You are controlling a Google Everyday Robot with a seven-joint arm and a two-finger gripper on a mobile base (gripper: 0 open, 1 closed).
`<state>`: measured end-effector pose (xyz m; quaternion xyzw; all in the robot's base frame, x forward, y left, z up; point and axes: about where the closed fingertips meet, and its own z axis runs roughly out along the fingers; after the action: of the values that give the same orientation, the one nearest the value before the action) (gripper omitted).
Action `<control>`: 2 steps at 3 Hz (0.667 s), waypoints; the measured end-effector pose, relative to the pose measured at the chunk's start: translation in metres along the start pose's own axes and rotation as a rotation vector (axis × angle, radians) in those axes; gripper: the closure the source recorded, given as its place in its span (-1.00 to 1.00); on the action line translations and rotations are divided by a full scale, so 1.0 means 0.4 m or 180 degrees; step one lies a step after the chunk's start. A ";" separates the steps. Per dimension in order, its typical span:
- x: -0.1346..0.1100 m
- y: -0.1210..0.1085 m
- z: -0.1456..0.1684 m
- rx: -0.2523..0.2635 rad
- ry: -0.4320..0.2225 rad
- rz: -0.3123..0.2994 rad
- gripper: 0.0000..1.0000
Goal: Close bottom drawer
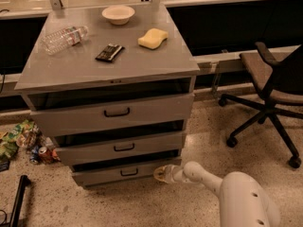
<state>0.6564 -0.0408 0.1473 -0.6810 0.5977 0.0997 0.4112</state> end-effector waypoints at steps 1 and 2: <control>-0.102 0.101 -0.091 -0.0063 -0.0393 0.0321 1.00; -0.156 0.190 -0.163 -0.0008 -0.0656 0.0632 1.00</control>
Offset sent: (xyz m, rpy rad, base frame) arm -0.1613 -0.0036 0.0690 0.3843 0.1802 -0.0858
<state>0.5487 -0.0352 0.1949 -0.6052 0.6167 0.2100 0.4576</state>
